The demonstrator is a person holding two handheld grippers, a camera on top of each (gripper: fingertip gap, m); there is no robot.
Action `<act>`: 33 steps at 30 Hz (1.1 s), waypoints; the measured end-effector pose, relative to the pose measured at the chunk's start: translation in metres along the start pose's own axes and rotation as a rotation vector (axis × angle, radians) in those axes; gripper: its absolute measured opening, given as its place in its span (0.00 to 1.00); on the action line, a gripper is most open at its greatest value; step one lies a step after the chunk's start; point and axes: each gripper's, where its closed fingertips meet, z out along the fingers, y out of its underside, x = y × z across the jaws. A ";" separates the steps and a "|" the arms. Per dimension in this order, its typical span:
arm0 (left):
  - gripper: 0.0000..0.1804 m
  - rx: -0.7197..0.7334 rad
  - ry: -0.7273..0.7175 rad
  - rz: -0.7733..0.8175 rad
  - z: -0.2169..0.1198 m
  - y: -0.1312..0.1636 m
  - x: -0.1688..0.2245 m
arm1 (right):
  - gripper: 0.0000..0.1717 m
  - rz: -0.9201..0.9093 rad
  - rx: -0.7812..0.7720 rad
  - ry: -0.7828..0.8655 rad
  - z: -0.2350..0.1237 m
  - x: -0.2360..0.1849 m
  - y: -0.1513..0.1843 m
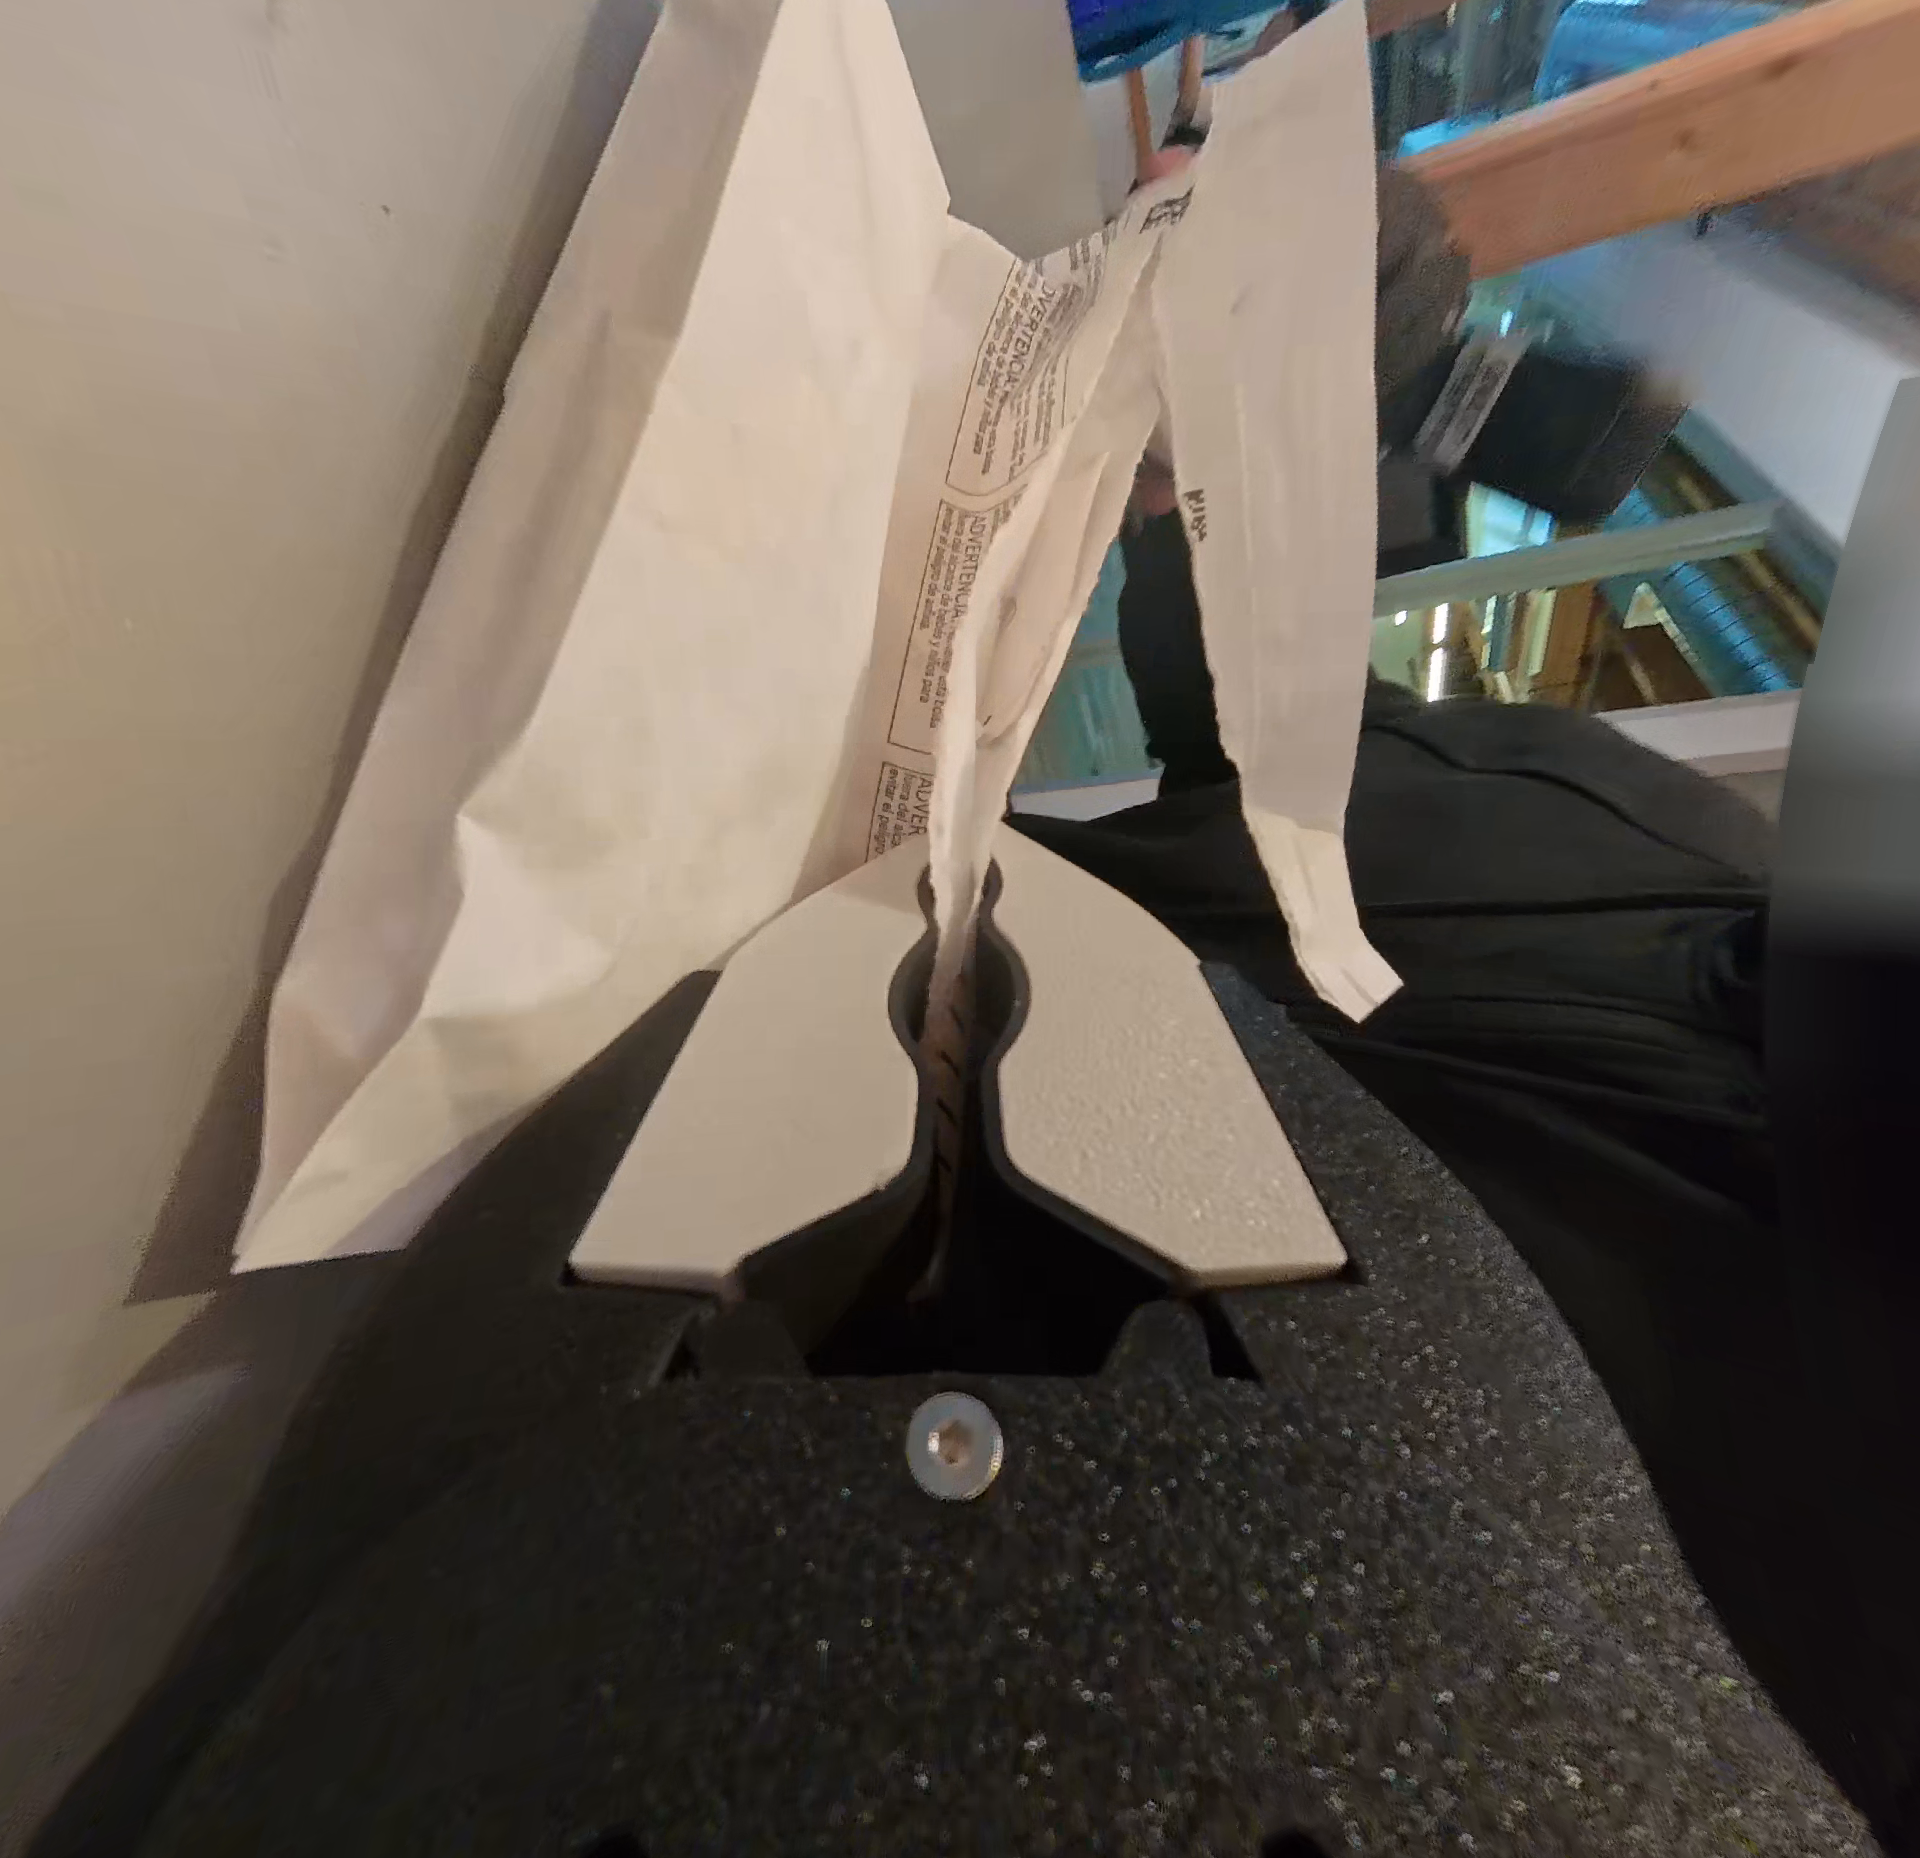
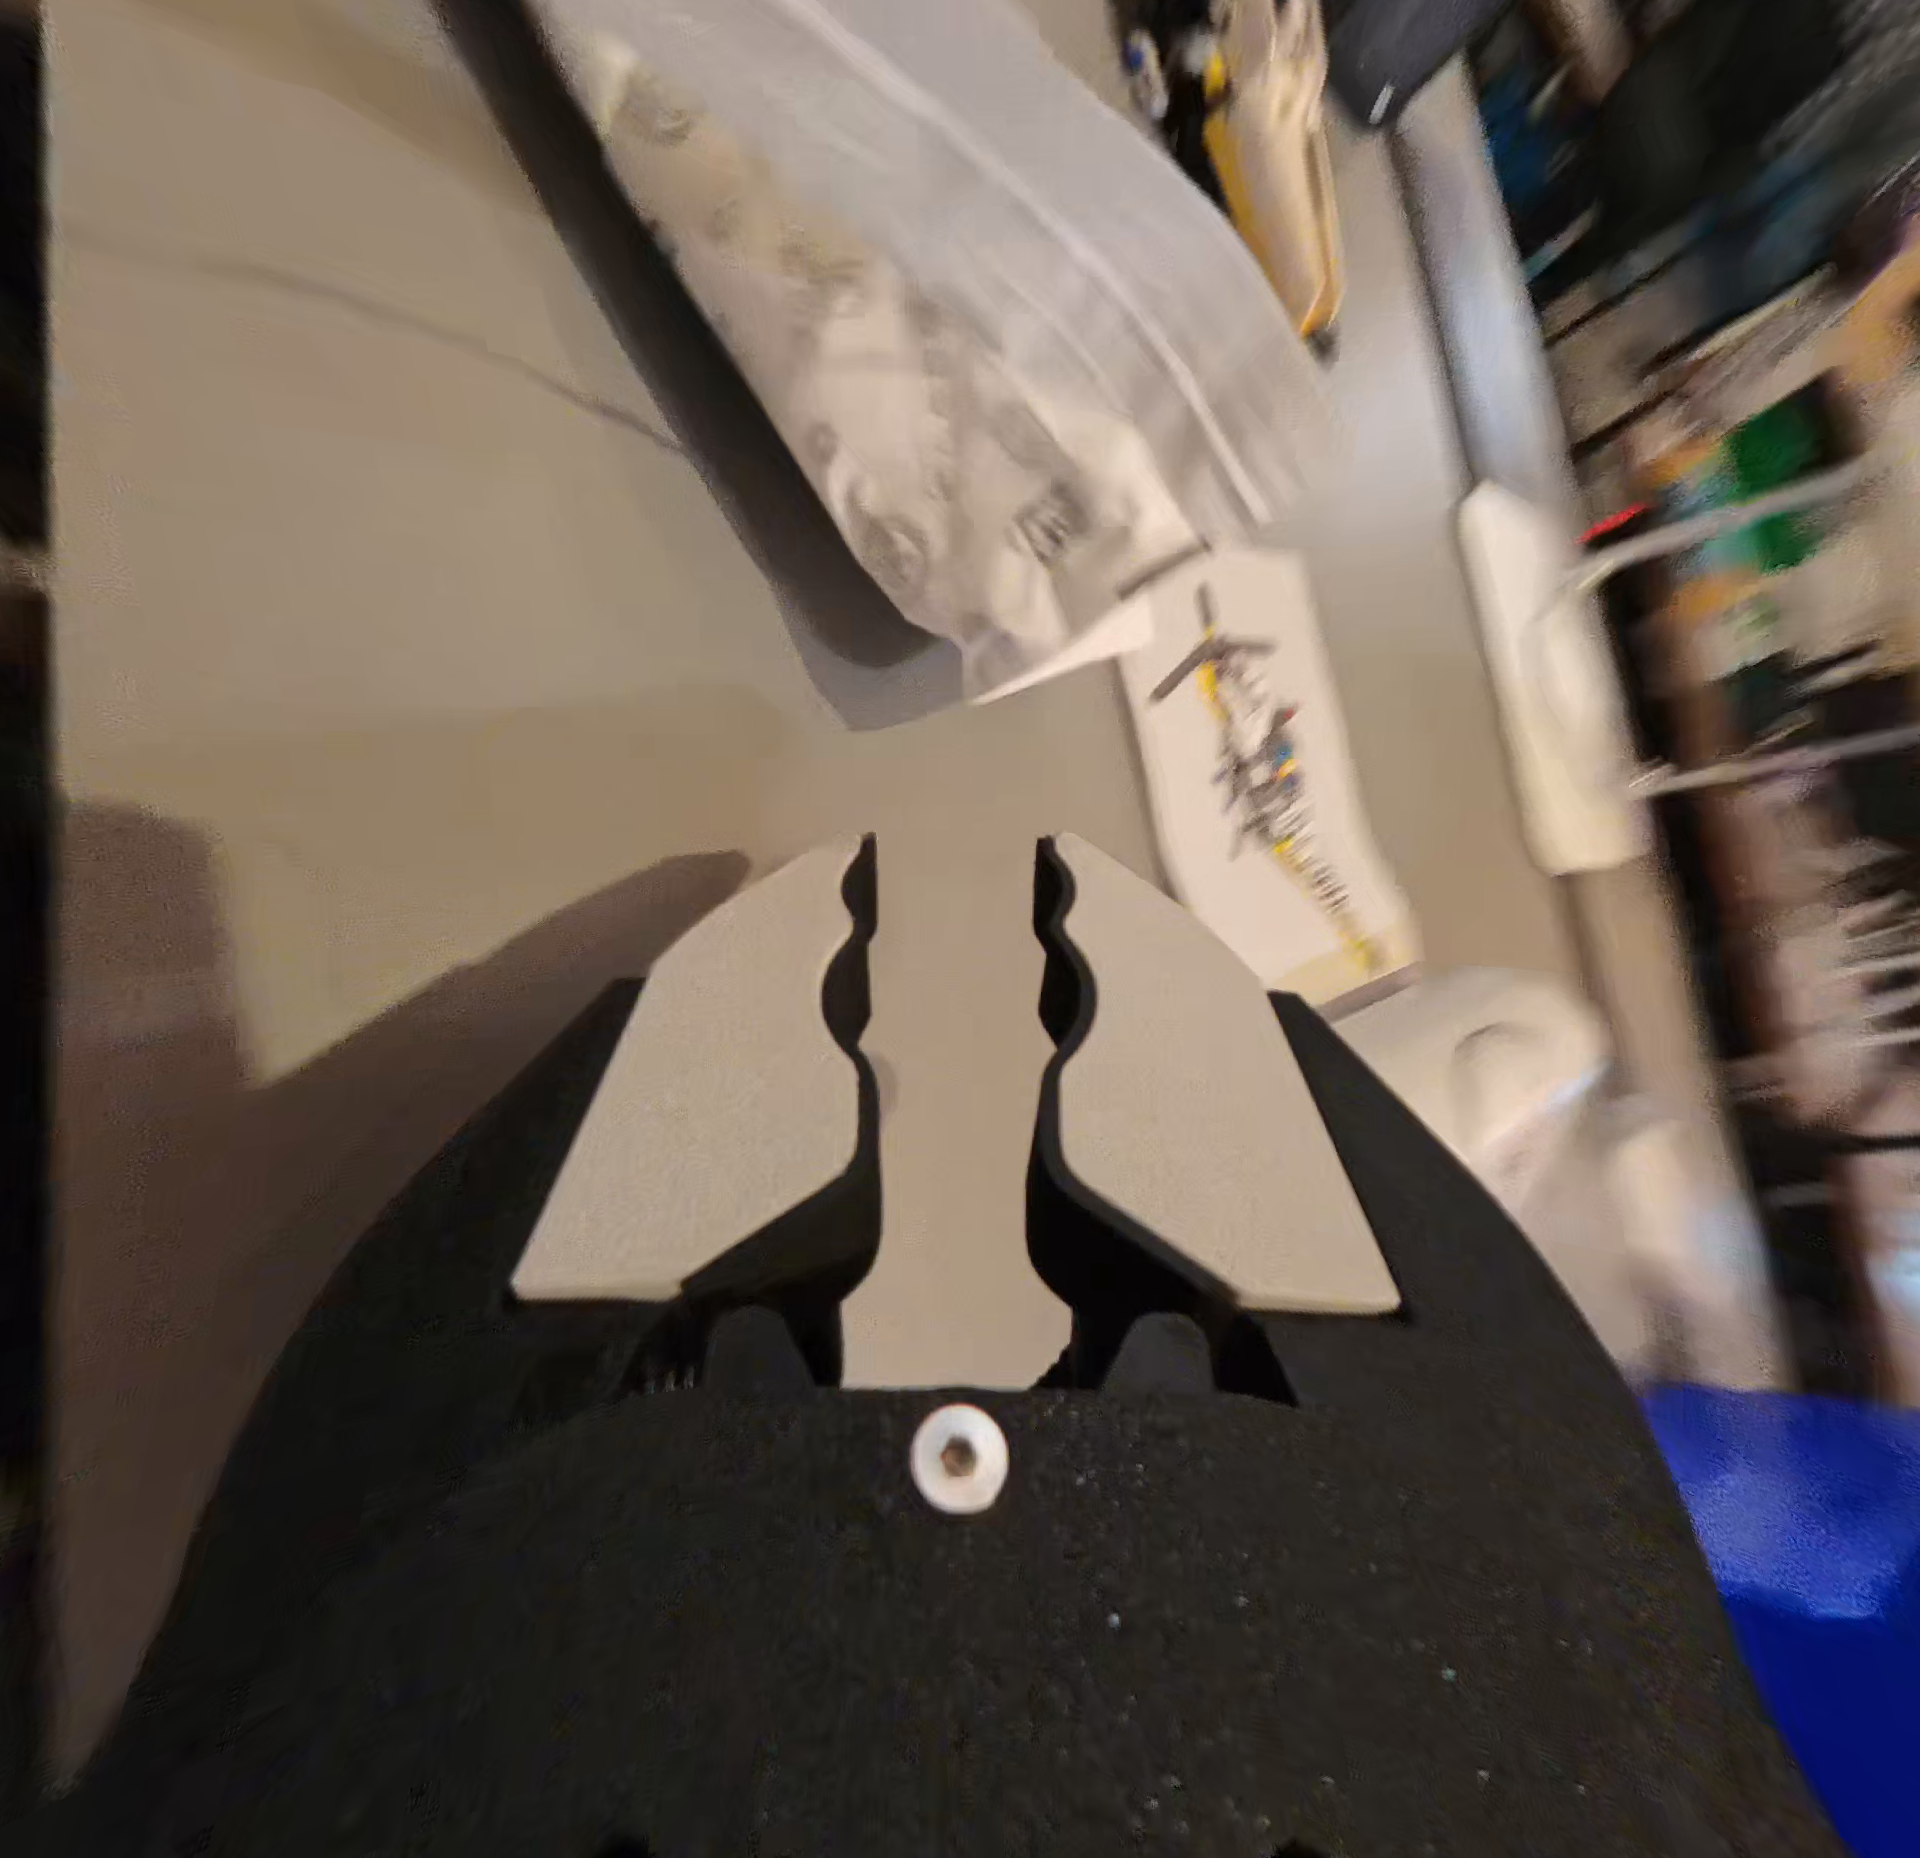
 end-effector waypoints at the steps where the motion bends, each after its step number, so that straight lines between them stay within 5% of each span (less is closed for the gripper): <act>1: 0.02 0.014 0.017 -0.016 0.000 -0.001 0.002 | 0.16 -0.123 0.008 0.063 0.003 0.000 -0.005; 8: 0.02 0.112 0.103 -0.092 0.000 -0.008 0.015 | 0.21 -0.694 0.138 0.309 0.031 -0.006 -0.063; 15: 0.01 0.140 0.188 -0.117 0.001 -0.008 0.027 | 0.32 -0.974 0.112 0.475 0.059 0.008 -0.083; 22: 0.01 0.089 0.210 -0.082 0.001 -0.002 0.031 | 0.05 -1.019 0.017 0.334 0.071 0.006 -0.079; 25: 0.04 0.057 0.112 0.005 -0.003 -0.001 0.025 | 0.02 -0.976 -0.050 0.211 0.074 0.003 -0.075; 29: 0.19 0.111 -0.082 0.157 -0.036 -0.011 0.017 | 0.01 -0.861 -0.148 0.096 0.074 0.014 -0.066; 33: 0.38 0.232 -0.424 0.414 -0.090 -0.031 0.015 | 0.01 -0.772 -0.216 0.000 0.072 0.024 -0.061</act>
